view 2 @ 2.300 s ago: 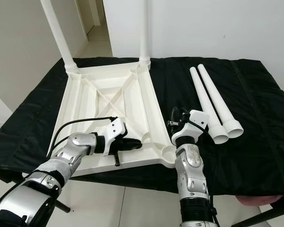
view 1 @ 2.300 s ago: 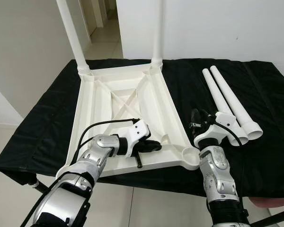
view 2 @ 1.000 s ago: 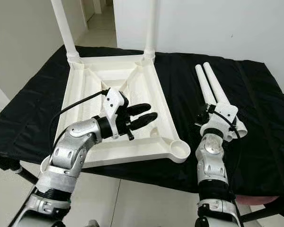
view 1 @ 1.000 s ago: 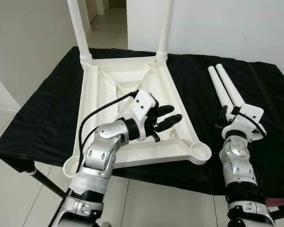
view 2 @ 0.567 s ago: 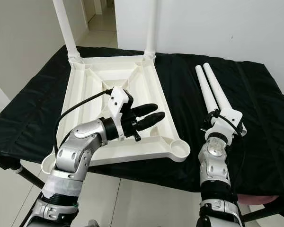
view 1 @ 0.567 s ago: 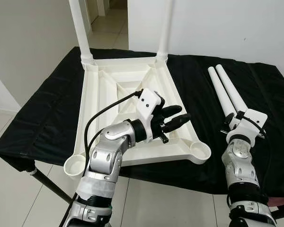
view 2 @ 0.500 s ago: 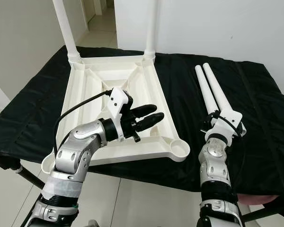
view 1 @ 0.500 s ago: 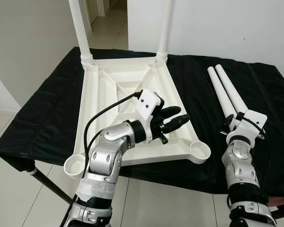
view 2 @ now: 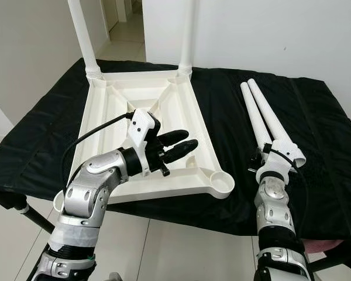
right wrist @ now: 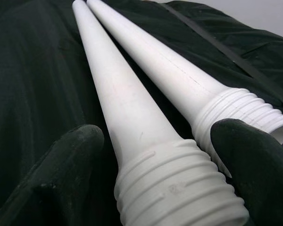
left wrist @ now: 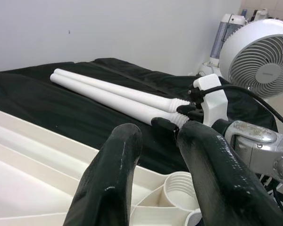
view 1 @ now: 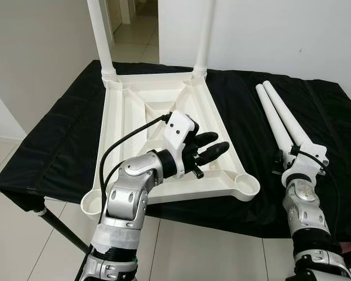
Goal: Building children table
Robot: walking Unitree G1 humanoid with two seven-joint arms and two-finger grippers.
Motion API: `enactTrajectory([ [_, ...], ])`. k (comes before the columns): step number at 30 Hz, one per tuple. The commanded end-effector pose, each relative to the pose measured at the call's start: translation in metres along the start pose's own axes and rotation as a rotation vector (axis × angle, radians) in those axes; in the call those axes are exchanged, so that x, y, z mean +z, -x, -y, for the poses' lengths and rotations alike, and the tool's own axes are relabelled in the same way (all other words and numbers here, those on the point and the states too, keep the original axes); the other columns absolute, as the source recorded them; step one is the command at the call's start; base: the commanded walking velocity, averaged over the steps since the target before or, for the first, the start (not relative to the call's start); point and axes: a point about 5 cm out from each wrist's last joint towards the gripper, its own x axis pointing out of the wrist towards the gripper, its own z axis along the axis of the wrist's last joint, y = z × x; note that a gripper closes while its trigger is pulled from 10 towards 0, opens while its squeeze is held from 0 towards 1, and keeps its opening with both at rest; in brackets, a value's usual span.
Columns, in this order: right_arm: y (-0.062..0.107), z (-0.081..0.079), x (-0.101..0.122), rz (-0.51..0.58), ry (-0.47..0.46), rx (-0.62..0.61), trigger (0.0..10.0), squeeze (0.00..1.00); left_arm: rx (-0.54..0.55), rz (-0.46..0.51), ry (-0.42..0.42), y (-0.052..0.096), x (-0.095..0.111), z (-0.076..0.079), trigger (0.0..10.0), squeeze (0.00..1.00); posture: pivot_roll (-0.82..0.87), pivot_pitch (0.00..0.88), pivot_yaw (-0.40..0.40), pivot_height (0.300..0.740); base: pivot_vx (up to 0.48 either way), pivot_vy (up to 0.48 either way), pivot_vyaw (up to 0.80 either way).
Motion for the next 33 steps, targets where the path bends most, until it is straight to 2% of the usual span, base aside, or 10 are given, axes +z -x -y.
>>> enactTrajectory([
  [1, -0.002, -0.004, 0.000, -0.001, 0.007, 0.062, 10.0, 0.00, 0.290, 0.017, 0.038, -0.001, -0.001, -0.007, 10.0, 0.00, -0.05, 0.000, 0.024, 0.740, 0.000, 0.000, 0.00],
  [17, -0.004, -0.019, -0.009, -0.041, 0.026, 0.250, 10.0, 0.00, 0.278, 0.020, 0.029, -0.005, 0.002, -0.003, 10.0, 0.00, -0.06, 0.000, 0.023, 0.740, 0.000, 0.000, 0.00],
  [23, -0.006, -0.019, -0.008, -0.044, 0.025, 0.261, 10.0, 0.00, 0.277, 0.022, 0.029, -0.005, 0.002, -0.002, 10.0, 0.00, -0.06, 0.000, 0.018, 0.740, 0.000, 0.000, 0.00],
  [33, -0.009, -0.019, -0.009, -0.079, -0.040, 0.296, 10.0, 0.00, 0.282, 0.030, 0.032, -0.007, 0.004, -0.002, 10.0, 0.00, -0.06, 0.000, 0.003, 0.740, 0.000, 0.000, 0.00],
])
